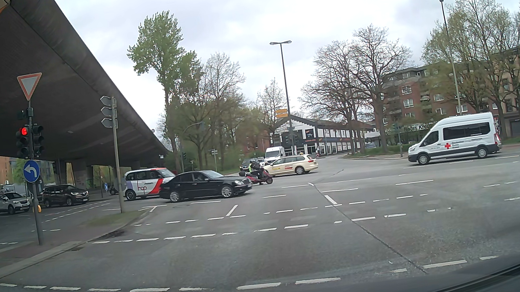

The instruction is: Follow the waypoints while adhering to traffic rules and regulations

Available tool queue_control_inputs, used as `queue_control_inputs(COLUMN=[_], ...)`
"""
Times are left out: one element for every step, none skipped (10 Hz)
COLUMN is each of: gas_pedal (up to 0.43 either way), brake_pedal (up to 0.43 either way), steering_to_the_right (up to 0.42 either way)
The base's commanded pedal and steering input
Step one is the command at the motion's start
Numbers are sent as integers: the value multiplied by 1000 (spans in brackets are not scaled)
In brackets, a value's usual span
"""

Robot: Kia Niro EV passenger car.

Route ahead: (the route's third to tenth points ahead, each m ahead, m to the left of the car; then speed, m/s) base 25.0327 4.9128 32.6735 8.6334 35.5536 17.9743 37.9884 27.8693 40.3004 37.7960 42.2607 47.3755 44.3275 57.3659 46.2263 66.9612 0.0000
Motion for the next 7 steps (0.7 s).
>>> queue_control_inputs(gas_pedal=[0, 0, 0, 0, 0, 0, 0], brake_pedal=[274, 274, 268, 274, 274, 274, 274], steering_to_the_right=[-11, -11, -11, -11, -11, -11, -11])
